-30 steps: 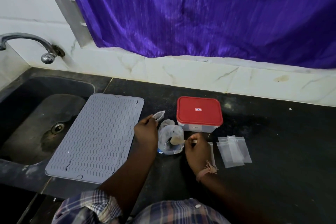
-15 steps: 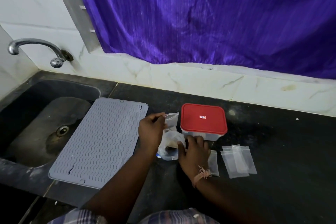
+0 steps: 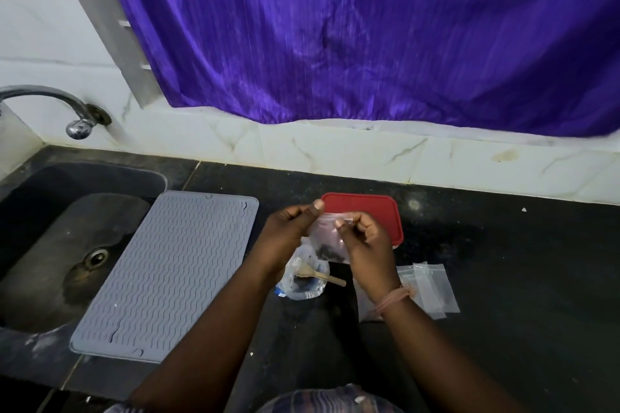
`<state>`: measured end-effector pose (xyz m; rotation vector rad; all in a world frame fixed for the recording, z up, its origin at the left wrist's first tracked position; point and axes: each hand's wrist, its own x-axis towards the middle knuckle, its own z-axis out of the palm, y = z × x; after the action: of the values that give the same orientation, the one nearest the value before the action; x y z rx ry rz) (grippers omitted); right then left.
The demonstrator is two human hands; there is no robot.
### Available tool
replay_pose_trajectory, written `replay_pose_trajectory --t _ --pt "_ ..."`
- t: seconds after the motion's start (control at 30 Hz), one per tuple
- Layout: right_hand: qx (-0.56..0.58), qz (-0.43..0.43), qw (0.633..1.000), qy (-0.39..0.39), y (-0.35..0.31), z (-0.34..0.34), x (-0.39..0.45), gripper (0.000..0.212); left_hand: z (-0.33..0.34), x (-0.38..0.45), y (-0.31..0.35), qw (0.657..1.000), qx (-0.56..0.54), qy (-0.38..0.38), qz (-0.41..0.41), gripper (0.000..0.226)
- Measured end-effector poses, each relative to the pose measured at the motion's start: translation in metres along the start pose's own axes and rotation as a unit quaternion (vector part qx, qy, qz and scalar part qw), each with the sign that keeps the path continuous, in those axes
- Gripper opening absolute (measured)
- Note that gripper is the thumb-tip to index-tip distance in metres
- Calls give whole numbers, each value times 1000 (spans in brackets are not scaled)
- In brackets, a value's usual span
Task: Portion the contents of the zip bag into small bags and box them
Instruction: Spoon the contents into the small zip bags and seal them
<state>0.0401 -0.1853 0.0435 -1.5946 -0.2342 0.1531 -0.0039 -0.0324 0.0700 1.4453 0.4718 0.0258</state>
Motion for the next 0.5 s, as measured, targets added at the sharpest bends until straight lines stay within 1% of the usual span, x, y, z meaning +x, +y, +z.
replay_pose_trajectory --t 0.03,0.13,0.17,0.27,0.33,0.43,0.5 --pt "19 11 1000 0 -4 -1 -1 9 3 -3 -2 1000 -1 -14 5 42" --pt "60 48 997 8 -11 -7 -5 11 15 -8 -7 999 -28 -25 27 14" --pt "72 59 996 10 -13 -9 -6 11 17 -10 -7 999 -38 -27 27 11" --pt "81 71 994 4 -11 -16 -11 10 25 -16 -4 998 -51 -41 16 10" --pt "84 70 994 -4 -11 -19 -16 15 32 -20 -4 997 -58 -43 13 11" --pt "97 64 993 -5 -15 -23 -24 17 42 -23 -9 995 -86 -45 -6 17" --pt "91 51 995 -2 -15 -28 -28 18 49 -25 -13 996 -85 -40 -9 17"
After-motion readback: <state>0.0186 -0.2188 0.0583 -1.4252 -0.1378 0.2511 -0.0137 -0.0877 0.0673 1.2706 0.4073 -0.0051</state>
